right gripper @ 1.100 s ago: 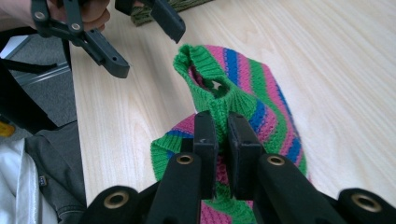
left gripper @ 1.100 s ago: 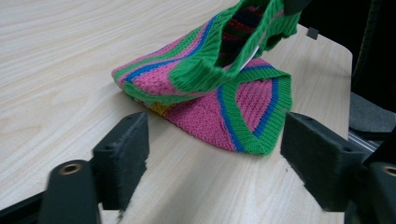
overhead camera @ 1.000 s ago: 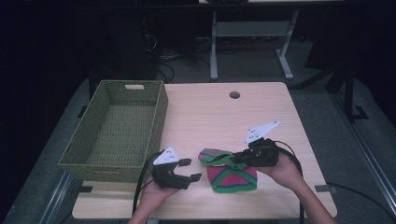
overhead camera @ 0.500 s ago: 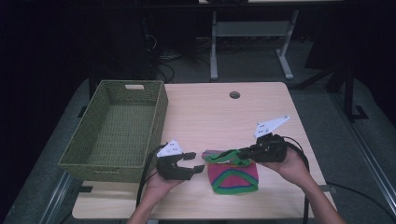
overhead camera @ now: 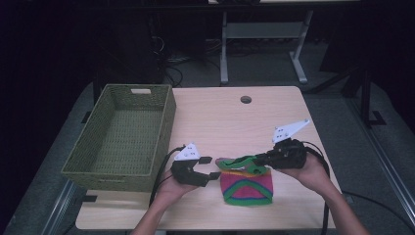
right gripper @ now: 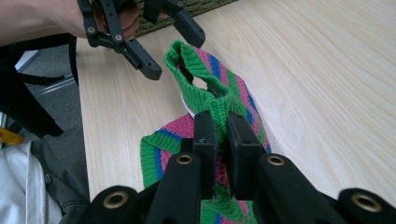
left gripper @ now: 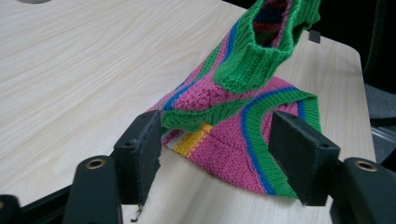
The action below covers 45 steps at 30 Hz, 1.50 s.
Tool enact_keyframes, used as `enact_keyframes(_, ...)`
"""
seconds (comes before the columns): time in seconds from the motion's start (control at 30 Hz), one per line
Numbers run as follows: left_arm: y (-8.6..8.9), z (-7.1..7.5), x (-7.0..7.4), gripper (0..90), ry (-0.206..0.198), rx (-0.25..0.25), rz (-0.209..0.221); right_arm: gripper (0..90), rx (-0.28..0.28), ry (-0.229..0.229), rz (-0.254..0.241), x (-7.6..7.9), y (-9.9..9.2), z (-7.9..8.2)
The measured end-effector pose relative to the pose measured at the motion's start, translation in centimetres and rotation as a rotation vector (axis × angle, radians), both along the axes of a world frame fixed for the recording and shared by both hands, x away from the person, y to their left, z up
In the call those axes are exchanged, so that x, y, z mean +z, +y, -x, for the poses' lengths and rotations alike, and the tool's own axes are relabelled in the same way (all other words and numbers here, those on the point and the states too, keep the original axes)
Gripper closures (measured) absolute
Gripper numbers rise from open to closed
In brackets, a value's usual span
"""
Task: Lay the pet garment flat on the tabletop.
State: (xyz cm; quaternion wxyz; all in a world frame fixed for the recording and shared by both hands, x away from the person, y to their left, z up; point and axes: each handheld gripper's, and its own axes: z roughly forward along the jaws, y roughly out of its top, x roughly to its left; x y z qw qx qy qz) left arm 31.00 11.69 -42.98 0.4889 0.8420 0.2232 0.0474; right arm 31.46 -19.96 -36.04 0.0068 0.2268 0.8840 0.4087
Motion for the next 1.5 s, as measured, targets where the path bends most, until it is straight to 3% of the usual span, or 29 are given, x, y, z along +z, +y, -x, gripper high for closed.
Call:
enact_keyframes(0.03, -0.6, -0.5, -0.2, 32.9, -0.001, -0.026, -0.027, 83.0, 0.005, 0.005, -0.007, 0.0, -0.1, -0.2)
enact_keyframes(0.13, -1.4, -1.2, -0.3, 38.3, 0.003, -0.038, -0.029, 83.0, 0.009, 0.003, -0.009, 0.1, -0.1, -0.3)
enact_keyframes(0.23, -1.7, -1.6, -0.5, 52.9, 0.017, -0.042, -0.037, 82.9, 0.007, -0.001, -0.005, 0.1, -0.2, -0.4)
enact_keyframes(0.3, -1.7, -1.6, -0.5, 61.9, 0.016, -0.044, -0.038, 82.9, 0.008, -0.001, -0.002, 0.1, -0.2, -0.4)
enact_keyframes(0.33, -1.7, -1.6, -0.5, 61.9, 0.007, -0.046, -0.041, 82.9, 0.006, -0.003, 0.001, 0.1, -0.3, -0.3)
enact_keyframes(0.37, -1.6, -1.5, -0.4, 69.3, 0.002, -0.041, -0.041, 83.0, 0.003, -0.005, 0.002, 0.1, -0.4, -0.3)
enact_keyframes(0.57, -1.2, -1.2, 0.3, 77.8, -0.028, -0.026, -0.03, 82.9, 0.012, -0.002, -0.005, 0.1, -1.1, -0.2)
enact_keyframes(0.9, 0.0, -1.6, 2.7, 80.8, -0.079, -0.001, -0.05, 83.0, 0.035, 0.005, 0.015, 0.2, -0.2, -0.4)
enact_keyframes(1.17, -0.2, -2.0, 3.9, 81.1, -0.092, 0.022, -0.056, 82.9, 0.04, -0.019, 0.019, 0.8, 0.1, -0.2)
enact_keyframes(1.5, -0.9, -3.2, 3.4, 81.2, -0.063, 0.032, -0.083, 82.8, -0.007, 0.008, 0.02, 0.3, -0.4, -1.4)
